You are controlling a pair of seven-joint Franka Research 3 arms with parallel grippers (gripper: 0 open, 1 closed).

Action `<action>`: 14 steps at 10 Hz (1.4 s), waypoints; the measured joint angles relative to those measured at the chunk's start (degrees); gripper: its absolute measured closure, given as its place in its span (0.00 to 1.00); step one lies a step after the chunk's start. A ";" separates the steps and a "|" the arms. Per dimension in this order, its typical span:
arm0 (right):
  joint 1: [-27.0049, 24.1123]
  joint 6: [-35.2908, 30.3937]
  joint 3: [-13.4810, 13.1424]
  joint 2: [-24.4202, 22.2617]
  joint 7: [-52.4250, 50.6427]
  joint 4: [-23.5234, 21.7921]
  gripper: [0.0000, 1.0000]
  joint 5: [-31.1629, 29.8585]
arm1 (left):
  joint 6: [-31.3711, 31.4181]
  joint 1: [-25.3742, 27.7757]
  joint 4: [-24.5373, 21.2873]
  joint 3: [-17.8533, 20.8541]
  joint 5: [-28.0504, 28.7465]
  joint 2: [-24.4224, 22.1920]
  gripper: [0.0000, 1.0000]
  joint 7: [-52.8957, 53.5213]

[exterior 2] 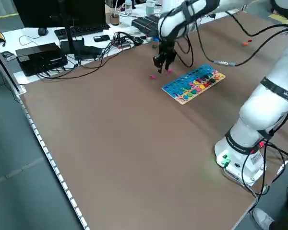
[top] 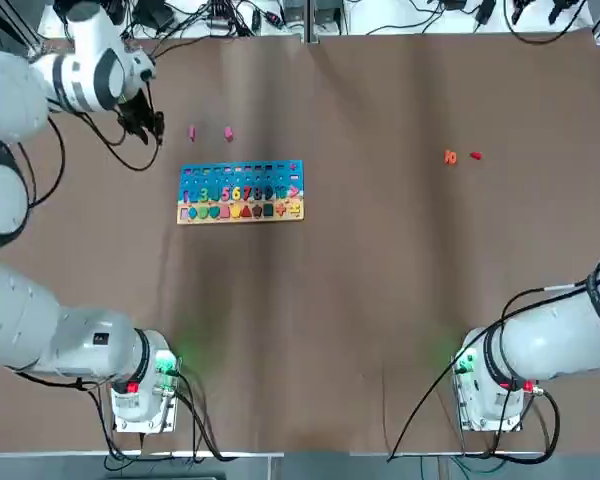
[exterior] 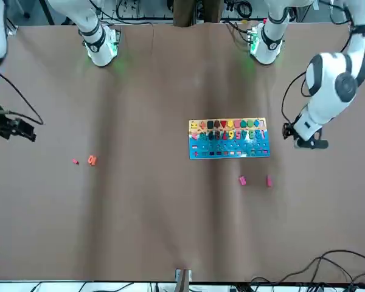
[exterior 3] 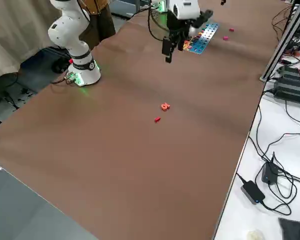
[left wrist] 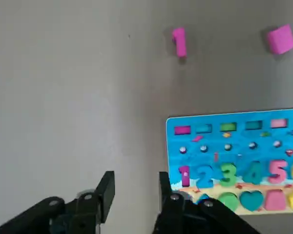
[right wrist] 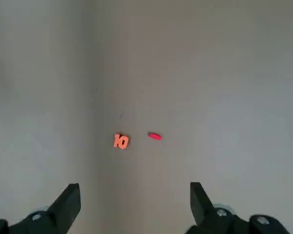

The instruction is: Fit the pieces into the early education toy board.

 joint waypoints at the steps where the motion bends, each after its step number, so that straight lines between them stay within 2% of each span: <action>1: 0.13 3.15 0.02 0.54 0.00 -2.38 0.01 0.01 | 1.14 0.02 -0.59 0.01 0.02 1.60 0.60 0.00; 4: 1.04 10.45 0.24 2.02 0.27 -9.45 0.01 0.52 | 4.03 0.06 -1.71 0.02 0.07 5.43 0.71 -0.01; 5: 1.06 13.65 0.24 2.89 0.29 -12.18 0.01 2.41 | 4.19 0.06 -1.77 0.02 0.08 6.27 0.88 0.00; 6: 1.13 17.41 0.26 3.51 0.29 -15.62 0.01 3.90 | 4.22 0.06 -1.89 0.01 0.09 6.79 0.89 0.00; 7: 1.50 20.59 0.31 3.92 0.28 -18.80 0.01 4.42 | 4.59 0.05 -1.96 0.00 0.11 7.46 0.97 -0.01; 11: 4.05 35.16 0.50 6.70 0.37 -29.23 0.01 4.56 | 5.73 0.03 -2.06 -0.07 0.13 10.40 0.99 -0.01; 14: 5.26 43.32 0.52 13.11 0.67 -30.54 0.01 4.57 | 6.15 0.01 -2.26 -0.20 0.13 12.35 0.99 -0.51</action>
